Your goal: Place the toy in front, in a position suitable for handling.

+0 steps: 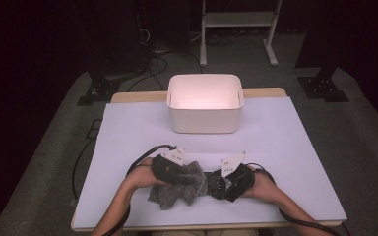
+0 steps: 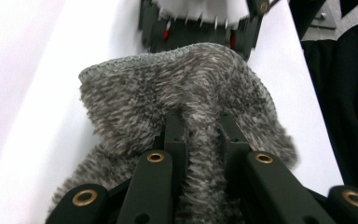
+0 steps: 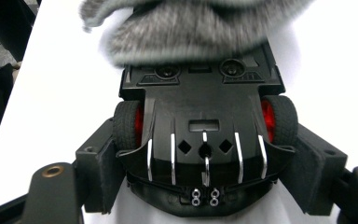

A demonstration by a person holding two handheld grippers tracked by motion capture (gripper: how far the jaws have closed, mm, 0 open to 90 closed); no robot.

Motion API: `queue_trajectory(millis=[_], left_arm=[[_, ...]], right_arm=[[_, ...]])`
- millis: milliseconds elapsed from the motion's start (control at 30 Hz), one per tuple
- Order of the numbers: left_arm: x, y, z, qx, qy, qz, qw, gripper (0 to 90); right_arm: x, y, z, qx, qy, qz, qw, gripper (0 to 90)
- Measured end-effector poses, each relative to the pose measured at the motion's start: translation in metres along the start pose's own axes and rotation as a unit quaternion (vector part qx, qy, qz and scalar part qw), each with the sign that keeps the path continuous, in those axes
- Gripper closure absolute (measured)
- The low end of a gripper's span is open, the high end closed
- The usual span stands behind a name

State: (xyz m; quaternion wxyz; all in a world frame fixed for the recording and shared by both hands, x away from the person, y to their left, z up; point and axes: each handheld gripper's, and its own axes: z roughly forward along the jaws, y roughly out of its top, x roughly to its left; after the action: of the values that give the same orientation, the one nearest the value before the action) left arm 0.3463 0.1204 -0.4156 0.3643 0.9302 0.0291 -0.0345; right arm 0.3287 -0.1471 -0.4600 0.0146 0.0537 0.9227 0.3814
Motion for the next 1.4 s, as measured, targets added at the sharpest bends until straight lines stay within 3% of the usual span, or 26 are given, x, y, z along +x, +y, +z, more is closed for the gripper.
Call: queue_trajectory(millis=[133, 300, 467, 600, 767, 1000, 1100, 1200, 1333, 1367, 1400], left_arm=[[0.000, -0.018, -0.014, -0.006, 0.008, -0.025, 0.9996, 77.7], [0.000, -0.030, -0.024, -0.002, 0.020, -0.040, 0.9990, 77.5], [0.001, -0.029, -0.022, -0.006, 0.018, -0.037, 0.9991, 77.5], [-0.001, -0.014, -0.017, -0.016, 0.007, -0.017, 0.9997, 77.5], [-0.003, 0.014, 0.003, -0.009, -0.014, 0.014, 0.9998, 77.5], [-0.007, 0.059, 0.042, 0.001, -0.052, 0.063, 0.9966, 77.1], [-0.007, 0.071, 0.057, 0.007, -0.062, 0.071, 0.9956, 77.1], [-0.008, 0.076, 0.067, 0.008, -0.067, 0.081, 0.9945, 77.2], [-0.005, 0.069, 0.064, -0.005, -0.069, 0.068, 0.9953, 77.2], [-0.005, 0.067, 0.062, -0.006, -0.068, 0.065, 0.9955, 77.3], [-0.005, 0.066, 0.060, -0.003, -0.065, 0.067, 0.9956, 77.3]], right_arm=[[0.000, 0.000, 0.000, -0.001, -0.001, 0.002, 1.0000, 23.1], [0.001, 0.000, 0.000, 0.000, -0.002, 0.001, 1.0000, 23.2], [0.001, 0.000, 0.000, 0.000, -0.003, 0.000, 1.0000, 23.1], [0.001, 0.000, 0.000, 0.001, -0.003, 0.000, 1.0000, 23.1], [0.001, 0.000, 0.000, 0.002, -0.003, 0.001, 1.0000, 23.1], [0.001, 0.001, 0.000, 0.004, -0.004, 0.003, 1.0000, 23.1], [0.002, 0.001, 0.000, 0.006, -0.002, 0.006, 1.0000, 23.1], [0.002, 0.001, 0.000, 0.005, -0.005, 0.001, 1.0000, 23.1], [-0.001, 0.001, 0.000, 0.007, -0.007, -0.015, 0.9998, 23.1], [0.000, 0.001, 0.000, 0.007, -0.008, -0.014, 0.9999, 23.1], [0.003, 0.001, 0.000, 0.004, -0.001, 0.009, 1.0000, 23.1]])
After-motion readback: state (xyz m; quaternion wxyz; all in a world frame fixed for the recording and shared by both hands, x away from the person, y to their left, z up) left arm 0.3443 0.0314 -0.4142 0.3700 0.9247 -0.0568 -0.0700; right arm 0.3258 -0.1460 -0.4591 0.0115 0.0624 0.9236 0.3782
